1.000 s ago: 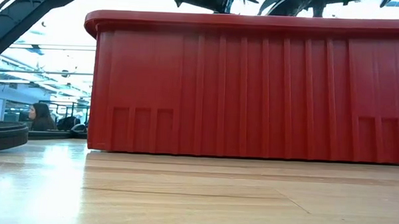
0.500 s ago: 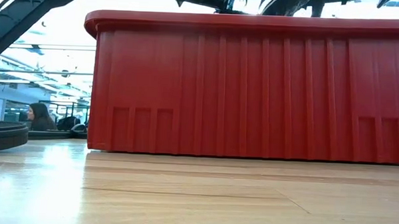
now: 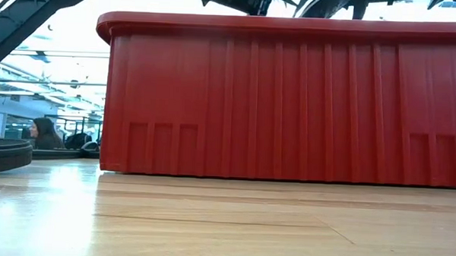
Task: Pick and place slides into bin
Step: Put the flip flop into the bin
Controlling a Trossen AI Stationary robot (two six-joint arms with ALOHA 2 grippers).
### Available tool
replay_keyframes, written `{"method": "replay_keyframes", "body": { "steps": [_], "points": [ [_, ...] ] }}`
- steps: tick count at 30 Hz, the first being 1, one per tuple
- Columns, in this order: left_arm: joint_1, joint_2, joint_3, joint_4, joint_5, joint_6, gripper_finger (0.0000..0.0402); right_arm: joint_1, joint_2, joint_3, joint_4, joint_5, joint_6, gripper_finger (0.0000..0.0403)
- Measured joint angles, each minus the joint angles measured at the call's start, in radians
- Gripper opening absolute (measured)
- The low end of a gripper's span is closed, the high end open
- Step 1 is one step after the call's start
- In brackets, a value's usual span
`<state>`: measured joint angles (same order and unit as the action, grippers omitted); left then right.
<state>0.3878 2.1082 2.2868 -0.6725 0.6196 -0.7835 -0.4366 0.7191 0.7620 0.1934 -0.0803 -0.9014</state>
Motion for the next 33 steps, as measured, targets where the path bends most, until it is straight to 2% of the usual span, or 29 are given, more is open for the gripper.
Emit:
{"method": "replay_keyframes", "body": {
  "steps": [21, 26, 33],
  "points": [
    [0.005, 0.000, 0.000, 0.153, -0.026, -0.050, 0.0168, 0.000, -0.001, 0.000, 0.018, 0.001, 0.023, 0.0000],
    [-0.001, 0.000, 0.000, 0.166, -0.027, -0.057, 0.0186, 0.000, -0.001, 0.000, 0.028, -0.002, 0.022, 0.0000],
    [-0.020, 0.000, 0.000, 0.320, -0.019, -0.074, 0.0223, 0.000, -0.001, 0.000, 0.026, 0.000, 0.025, 0.0000]
  ]
}}
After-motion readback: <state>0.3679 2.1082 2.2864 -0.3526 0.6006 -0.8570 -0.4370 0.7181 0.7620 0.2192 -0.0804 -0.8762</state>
